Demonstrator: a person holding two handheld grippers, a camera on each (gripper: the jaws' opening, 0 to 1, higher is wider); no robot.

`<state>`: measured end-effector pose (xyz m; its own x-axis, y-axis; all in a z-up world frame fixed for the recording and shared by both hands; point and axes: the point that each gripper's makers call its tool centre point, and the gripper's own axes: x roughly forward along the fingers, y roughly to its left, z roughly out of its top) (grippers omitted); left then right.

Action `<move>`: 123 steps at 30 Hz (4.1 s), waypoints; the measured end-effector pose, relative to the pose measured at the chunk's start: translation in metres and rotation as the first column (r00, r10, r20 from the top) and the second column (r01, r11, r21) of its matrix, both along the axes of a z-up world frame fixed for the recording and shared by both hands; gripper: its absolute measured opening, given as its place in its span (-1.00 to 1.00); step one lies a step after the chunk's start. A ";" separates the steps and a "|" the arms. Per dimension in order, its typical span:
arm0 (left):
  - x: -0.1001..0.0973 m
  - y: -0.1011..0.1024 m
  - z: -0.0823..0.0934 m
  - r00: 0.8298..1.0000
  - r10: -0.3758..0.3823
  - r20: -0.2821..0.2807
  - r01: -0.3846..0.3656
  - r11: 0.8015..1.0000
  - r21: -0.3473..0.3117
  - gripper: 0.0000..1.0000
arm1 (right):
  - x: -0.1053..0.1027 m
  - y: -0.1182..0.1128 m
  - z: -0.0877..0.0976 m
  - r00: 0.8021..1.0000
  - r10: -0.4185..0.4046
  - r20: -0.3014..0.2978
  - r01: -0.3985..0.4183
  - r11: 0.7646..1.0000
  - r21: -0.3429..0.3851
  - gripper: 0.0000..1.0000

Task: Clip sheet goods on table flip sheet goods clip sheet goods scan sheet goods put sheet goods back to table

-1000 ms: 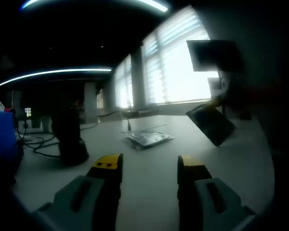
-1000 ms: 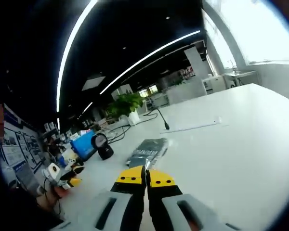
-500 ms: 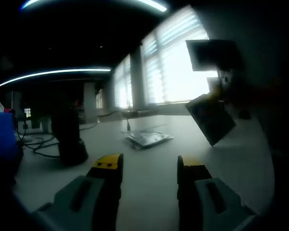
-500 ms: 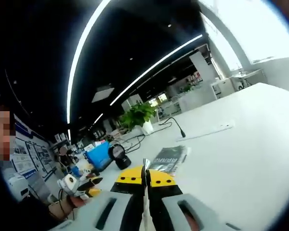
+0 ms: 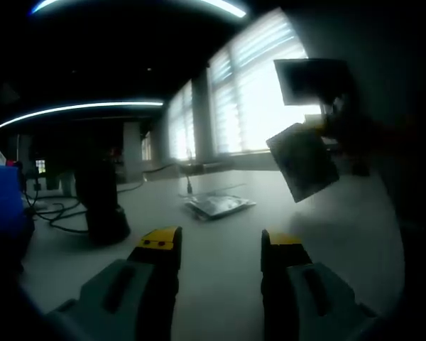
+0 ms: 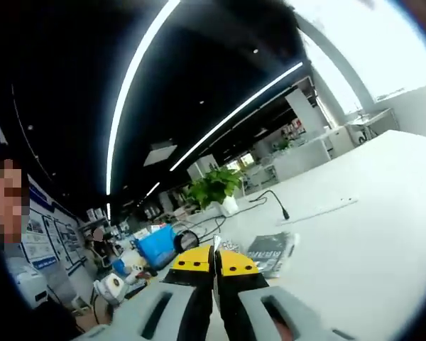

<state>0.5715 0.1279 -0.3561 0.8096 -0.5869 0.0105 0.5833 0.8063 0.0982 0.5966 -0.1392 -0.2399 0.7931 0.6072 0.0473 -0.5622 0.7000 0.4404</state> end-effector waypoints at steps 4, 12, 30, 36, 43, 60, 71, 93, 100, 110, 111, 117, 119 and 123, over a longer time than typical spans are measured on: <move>0.000 0.001 0.000 1.000 -0.001 0.001 0.001 1.000 -0.002 -0.25 | 0.004 0.003 0.010 1.000 -0.018 0.024 0.017 0.999 0.049 -1.00; 0.000 0.002 0.001 1.000 0.000 0.003 0.000 1.000 -0.006 -0.25 | 0.020 0.029 0.033 0.996 -0.049 0.077 0.043 0.996 0.079 -1.00; 0.004 0.007 0.001 1.000 0.016 -0.017 -0.017 0.999 -0.037 -0.21 | 0.069 0.072 0.049 0.989 -0.095 0.111 0.083 0.990 0.115 -1.00; 0.004 0.007 0.000 1.000 0.020 -0.010 -0.020 1.000 -0.010 -0.11 | 0.089 0.079 0.050 0.988 -0.126 0.091 0.111 0.982 0.154 -1.00; 0.004 0.008 0.000 1.000 0.023 -0.012 -0.023 1.000 -0.016 -0.11 | 0.108 0.090 0.051 0.984 -0.144 0.106 0.125 0.977 0.171 -1.00; 0.004 0.008 0.000 1.000 0.019 -0.014 -0.020 1.000 -0.020 -0.12 | 0.144 0.117 0.033 0.974 -0.217 0.066 0.203 0.964 0.172 -1.00; 0.005 0.006 -0.001 1.000 0.017 -0.018 -0.017 1.000 -0.022 -0.12 | 0.166 0.143 0.026 0.973 -0.225 0.044 0.214 0.961 0.177 -1.00; 0.005 0.006 -0.002 1.000 0.003 -0.022 -0.004 1.000 -0.029 -0.13 | 0.191 0.173 0.008 0.974 -0.224 0.036 0.216 0.964 0.156 -1.00; 0.006 0.006 -0.003 1.000 0.003 -0.022 -0.004 1.000 -0.027 -0.14 | 0.174 0.174 0.033 0.979 -0.190 0.072 0.176 0.970 0.167 -1.00; 0.004 0.005 -0.002 1.000 0.003 -0.021 -0.004 1.000 -0.020 -0.14 | 0.146 0.144 0.078 0.982 -0.154 0.114 0.134 0.977 0.163 -1.00; 0.004 0.005 -0.002 1.000 0.004 -0.020 -0.004 1.000 -0.019 -0.14 | 0.141 0.142 0.083 0.982 -0.146 0.123 0.126 0.980 0.153 -1.00; 0.004 0.004 -0.002 1.000 0.006 -0.020 -0.006 1.000 -0.010 -0.14 | 0.119 0.131 0.091 0.982 -0.103 0.157 0.089 0.992 0.094 -1.00; 0.004 0.004 -0.002 1.000 0.007 -0.021 -0.007 1.000 -0.006 -0.14 | 0.114 0.125 0.090 0.984 -0.087 0.156 0.074 0.994 0.086 -1.00; 0.004 0.004 -0.003 1.000 0.010 -0.021 -0.010 1.000 0.001 -0.14 | 0.103 0.111 0.080 0.986 -0.064 0.151 0.052 0.995 0.083 -1.00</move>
<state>0.5754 0.1319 -0.3592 0.8152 -0.5792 -0.0072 0.5775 0.8117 0.0872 0.6995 -0.0281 -0.1602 0.8067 0.5499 0.2167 -0.5866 0.7000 0.4074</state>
